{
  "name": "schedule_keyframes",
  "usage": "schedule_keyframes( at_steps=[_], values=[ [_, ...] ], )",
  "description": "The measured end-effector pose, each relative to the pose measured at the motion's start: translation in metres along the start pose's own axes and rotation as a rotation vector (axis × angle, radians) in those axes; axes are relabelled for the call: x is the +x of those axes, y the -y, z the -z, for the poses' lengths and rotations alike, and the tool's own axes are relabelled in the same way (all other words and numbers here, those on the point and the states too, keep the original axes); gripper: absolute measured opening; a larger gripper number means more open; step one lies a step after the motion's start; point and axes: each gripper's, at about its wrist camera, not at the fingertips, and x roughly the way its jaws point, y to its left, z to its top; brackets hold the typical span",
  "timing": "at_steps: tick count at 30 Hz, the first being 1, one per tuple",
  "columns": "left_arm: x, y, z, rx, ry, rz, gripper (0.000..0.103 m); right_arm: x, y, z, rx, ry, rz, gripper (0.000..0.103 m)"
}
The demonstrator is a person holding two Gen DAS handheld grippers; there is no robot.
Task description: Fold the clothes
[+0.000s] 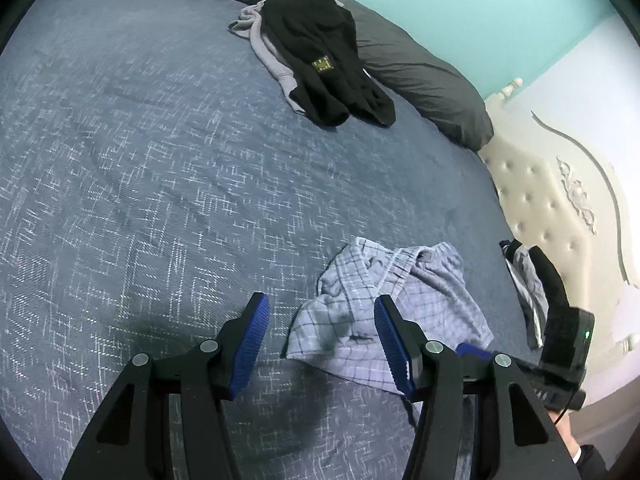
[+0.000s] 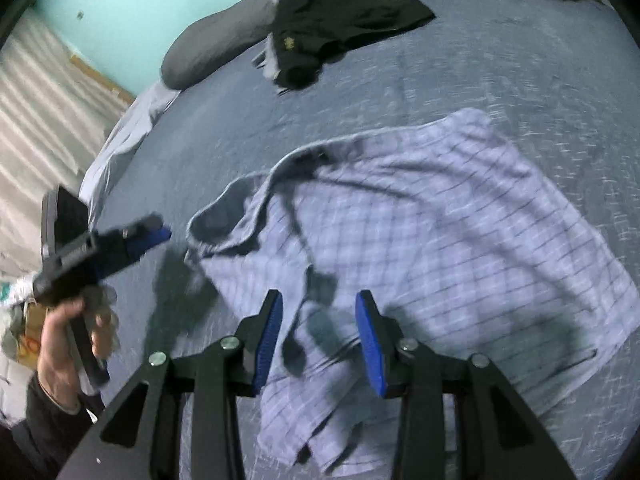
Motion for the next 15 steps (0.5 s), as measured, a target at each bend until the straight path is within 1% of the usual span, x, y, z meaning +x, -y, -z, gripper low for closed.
schedule_keyframes(
  at_steps=[6,8,9,10,11,12,13,15],
  values=[
    [-0.014,0.004,0.007,0.035,-0.001,0.001,0.059,0.024,-0.026,0.007,-0.069,-0.022,0.038,0.038],
    [-0.018,0.003,0.009,0.041,-0.001,0.001,0.059,0.030,-0.031,0.007,-0.089,-0.020,0.037,0.038],
    [-0.021,0.002,0.009,0.041,0.000,-0.001,0.059,0.033,-0.033,0.007,-0.099,-0.022,0.034,0.036],
    [-0.024,0.000,0.009,0.041,0.002,-0.001,0.059,0.034,-0.034,0.008,-0.107,-0.026,0.031,0.020],
    [-0.027,-0.002,0.009,0.040,0.004,-0.002,0.059,0.036,-0.037,0.010,-0.112,-0.029,0.027,0.009],
    [-0.030,-0.004,0.009,0.039,0.007,-0.003,0.059,0.037,-0.040,0.011,-0.114,-0.032,0.022,0.008],
    [-0.034,-0.006,0.009,0.038,0.011,-0.004,0.059,0.036,-0.043,0.014,-0.118,-0.032,0.013,0.005],
    [-0.040,-0.010,0.008,0.031,0.021,-0.005,0.059,0.033,-0.054,0.018,-0.144,-0.030,-0.004,0.003]
  ],
)
